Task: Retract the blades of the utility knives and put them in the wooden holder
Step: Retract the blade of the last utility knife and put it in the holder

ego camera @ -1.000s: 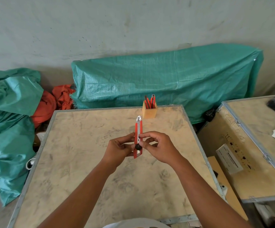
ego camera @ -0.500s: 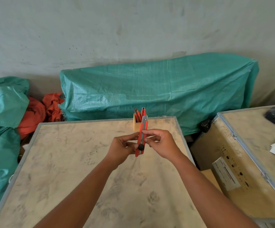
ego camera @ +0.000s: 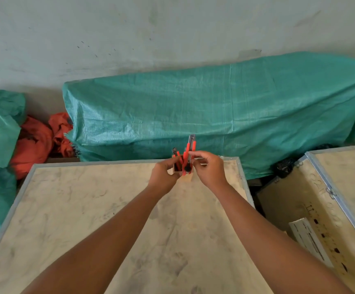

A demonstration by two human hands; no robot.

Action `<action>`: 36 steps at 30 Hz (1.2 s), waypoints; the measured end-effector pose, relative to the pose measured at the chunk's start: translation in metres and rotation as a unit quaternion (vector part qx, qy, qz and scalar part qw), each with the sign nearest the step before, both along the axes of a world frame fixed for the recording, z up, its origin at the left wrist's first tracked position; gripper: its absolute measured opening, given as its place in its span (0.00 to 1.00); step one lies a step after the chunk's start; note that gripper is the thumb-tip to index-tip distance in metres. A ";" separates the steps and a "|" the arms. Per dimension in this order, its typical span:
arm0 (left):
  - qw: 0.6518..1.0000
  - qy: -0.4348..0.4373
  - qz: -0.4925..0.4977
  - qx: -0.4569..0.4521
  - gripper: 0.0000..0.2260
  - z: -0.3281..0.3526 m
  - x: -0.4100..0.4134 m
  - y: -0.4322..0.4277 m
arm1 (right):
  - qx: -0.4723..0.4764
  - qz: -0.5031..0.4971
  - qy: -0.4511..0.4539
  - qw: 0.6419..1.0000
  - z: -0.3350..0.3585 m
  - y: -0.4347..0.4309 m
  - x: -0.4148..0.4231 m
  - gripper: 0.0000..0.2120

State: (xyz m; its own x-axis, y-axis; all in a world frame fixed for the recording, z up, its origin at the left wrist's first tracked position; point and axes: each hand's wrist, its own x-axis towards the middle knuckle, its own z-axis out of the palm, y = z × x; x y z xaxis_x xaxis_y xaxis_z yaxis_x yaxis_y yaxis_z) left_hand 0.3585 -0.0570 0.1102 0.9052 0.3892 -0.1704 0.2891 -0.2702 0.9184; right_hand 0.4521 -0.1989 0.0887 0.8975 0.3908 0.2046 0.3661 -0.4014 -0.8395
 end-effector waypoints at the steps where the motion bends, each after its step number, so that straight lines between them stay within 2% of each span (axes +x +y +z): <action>1: 1.000 0.017 0.008 0.019 0.24 -0.009 0.008 0.004 | 0.002 -0.007 -0.015 1.000 -0.008 0.005 0.007 0.15; 4: 0.994 0.094 0.022 0.052 0.34 -0.036 0.029 0.016 | 0.001 -0.018 -0.056 0.998 -0.028 0.019 0.024 0.14; 7: 0.992 0.125 0.023 0.029 0.39 -0.055 0.042 0.018 | -0.018 -0.013 -0.080 0.997 -0.049 0.026 0.032 0.14; 10: 0.990 0.141 0.024 0.014 0.37 -0.068 0.050 0.019 | -0.040 -0.013 -0.090 0.995 -0.068 0.027 0.032 0.14; 15: 0.992 0.119 0.029 0.005 0.29 -0.081 0.056 0.021 | -0.040 -0.042 -0.090 0.994 -0.076 0.027 0.031 0.14; 20: 0.994 0.108 0.027 -0.003 0.29 -0.079 0.054 0.019 | -0.040 -0.060 -0.074 0.995 -0.073 0.029 0.032 0.11; 29: 0.996 0.091 0.020 0.005 0.26 -0.065 0.049 0.012 | -0.044 -0.047 -0.002 0.998 -0.063 0.021 0.023 0.14; 36: 0.997 0.072 0.019 0.026 0.28 -0.024 0.029 0.000 | -0.015 -0.045 0.017 0.999 -0.035 0.010 0.004 0.16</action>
